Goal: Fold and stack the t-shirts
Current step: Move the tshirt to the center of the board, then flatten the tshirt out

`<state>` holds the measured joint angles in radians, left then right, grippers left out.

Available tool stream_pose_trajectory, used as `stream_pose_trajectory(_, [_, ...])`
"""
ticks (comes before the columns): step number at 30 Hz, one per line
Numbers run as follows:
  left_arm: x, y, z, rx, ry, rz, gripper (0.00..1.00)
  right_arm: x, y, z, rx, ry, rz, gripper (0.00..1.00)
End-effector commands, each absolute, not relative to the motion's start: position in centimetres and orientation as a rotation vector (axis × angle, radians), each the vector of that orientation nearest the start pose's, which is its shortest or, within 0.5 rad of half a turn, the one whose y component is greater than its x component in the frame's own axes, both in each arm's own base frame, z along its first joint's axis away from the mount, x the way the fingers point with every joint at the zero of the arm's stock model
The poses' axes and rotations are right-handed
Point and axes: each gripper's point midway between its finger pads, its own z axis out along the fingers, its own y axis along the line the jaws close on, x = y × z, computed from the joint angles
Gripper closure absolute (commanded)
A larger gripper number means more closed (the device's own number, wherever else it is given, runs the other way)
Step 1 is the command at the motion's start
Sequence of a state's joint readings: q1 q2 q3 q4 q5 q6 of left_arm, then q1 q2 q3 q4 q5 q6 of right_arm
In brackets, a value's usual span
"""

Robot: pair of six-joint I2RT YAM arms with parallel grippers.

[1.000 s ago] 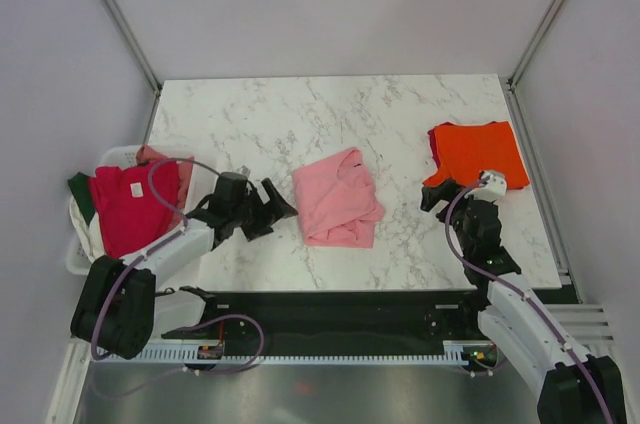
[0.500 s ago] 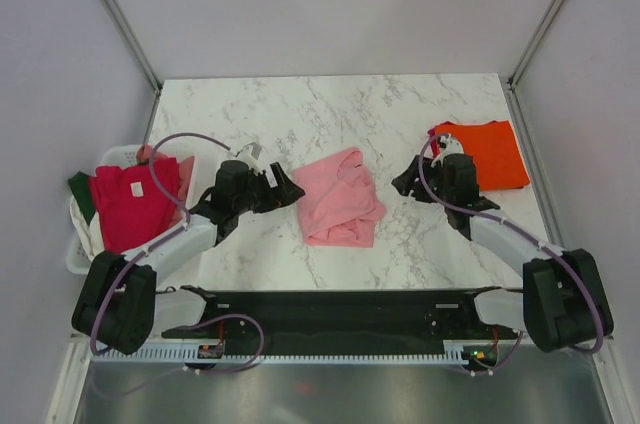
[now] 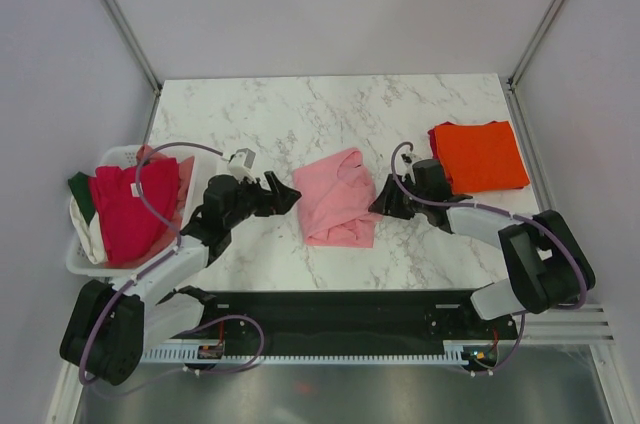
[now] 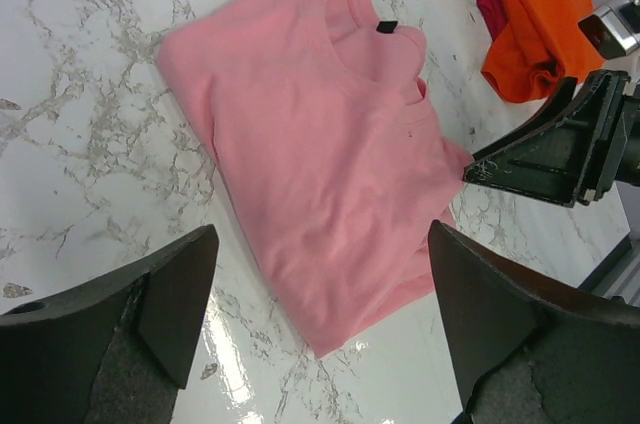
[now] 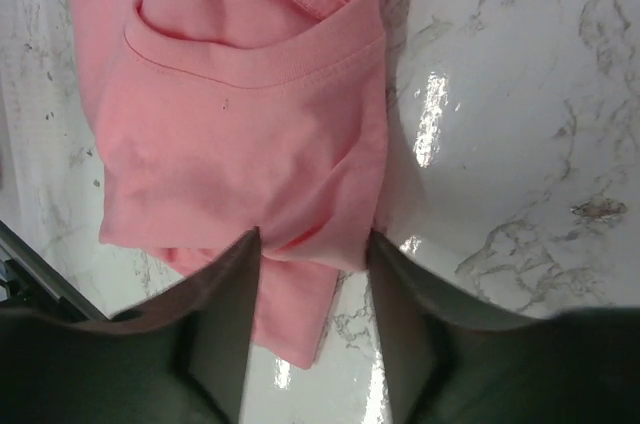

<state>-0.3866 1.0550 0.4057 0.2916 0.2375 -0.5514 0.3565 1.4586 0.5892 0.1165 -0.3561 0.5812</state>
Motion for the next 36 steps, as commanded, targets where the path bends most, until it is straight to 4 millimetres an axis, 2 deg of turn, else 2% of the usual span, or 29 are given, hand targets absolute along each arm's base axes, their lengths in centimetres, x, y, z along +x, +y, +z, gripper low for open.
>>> stream_pose_trajectory(1, [28.8,-19.1,14.3,0.101,1.921,-0.845,0.08,29.3,20.3,5.3,0.081,2.408,0.855,0.52])
stream_pose_trajectory(2, [28.7,-19.5,14.2,0.119,1.921,-0.849,0.07,29.2,20.6,5.5,0.066,2.402,0.879,0.70])
stream_pose_trajectory(5, [28.8,-19.9,13.8,0.126,1.937,-0.871,0.06,29.2,21.0,7.1,0.048,2.358,0.917,0.87])
stream_pose_trajectory(6, [28.9,-20.1,13.9,0.128,1.936,-0.876,0.06,29.5,21.1,8.4,0.036,2.320,0.925,0.92])
stream_pose_trajectory(8, [28.9,-20.2,14.0,0.130,1.935,-0.882,0.06,29.7,20.8,9.5,0.016,2.308,0.900,0.99])
stream_pose_trajectory(9, [28.8,-20.1,14.0,0.130,1.934,-0.882,0.06,30.6,20.9,11.3,0.004,2.266,0.888,1.00])
stream_pose_trajectory(11, [28.6,-19.9,14.1,0.133,1.925,-0.871,0.05,30.9,20.7,12.3,-0.028,2.281,0.852,1.00])
stream_pose_trajectory(12, [28.6,-19.9,14.1,0.135,1.923,-0.868,0.05,32.0,21.3,14.9,-0.060,2.229,0.864,1.00])
stream_pose_trajectory(14, [28.5,-20.1,14.3,0.157,1.918,-0.880,0.03,32.4,21.5,17.2,-0.097,2.204,0.871,1.00])
stream_pose_trajectory(15, [28.5,-20.2,14.1,0.159,1.927,-0.882,0.02,33.2,22.1,20.5,-0.128,2.132,0.894,1.00])
stream_pose_trajectory(16, [28.5,-20.3,13.9,0.160,1.932,-0.883,0.00,33.5,22.3,22.2,-0.138,2.102,0.898,1.00])
stream_pose_trajectory(17, [28.6,-20.3,13.9,0.158,1.935,-0.886,0.00,34.0,22.6,25.5,-0.164,2.045,0.899,1.00])
stream_pose_trajectory(19, [28.7,-20.4,13.5,0.154,1.948,-0.887,0.00,34.2,22.6,29.4,-0.183,1.978,0.902,1.00])
stream_pose_trajectory(20, [28.7,-20.4,13.4,0.154,1.950,-0.889,0.00,33.9,22.6,31.0,-0.190,1.964,0.903,1.00])
stream_pose_trajectory(21, [28.7,-20.5,13.4,0.155,1.952,-0.894,0.00,33.9,22.5,35.6,-0.208,1.868,0.912,1.00])
stream_pose_trajectory(23, [28.7,-20.6,13.4,0.157,1.951,-0.895,0.00,33.3,22.0,39.6,-0.210,1.808,0.901,1.00])
stream_pose_trajectory(24, [28.6,-20.6,13.4,0.162,1.951,-0.899,0.00,32.4,21.5,44.4,-0.219,1.702,0.899,1.00])
stream_pose_trajectory(26, [28.5,-20.7,13.4,0.166,1.950,-0.905,0.00,31.7,20.0,48.3,-0.182,1.628,0.851,1.00])
stream_pose_trajectory(27, [28.4,-20.9,13.7,0.179,1.941,-0.920,0.00,30.5,19.0,52.6,-0.169,1.529,0.839,1.00])
stream_pose_trajectory(28, [28.3,-21.1,13.8,0.191,1.936,-0.931,0.00,30.1,18.2,54.4,-0.143,1.490,0.820,1.00])
stream_pose_trajectory(29, [28.2,-21.3,13.9,0.203,1.932,-0.945,0.00,29.0,17.2,57.3,-0.123,1.414,0.808,1.00])
stream_pose_trajectory(32, [27.6,-22.4,14.5,0.265,1.905,-0.999,0.00,27.8,16.9,60.7,-0.125,1.333,0.828,1.00])
stream_pose_trajectory(36, [25.6,-24.9,15.9,0.425,1.826,-1.067,0.00,28.0,18.2,61.6,-0.151,1.328,0.901,1.00])
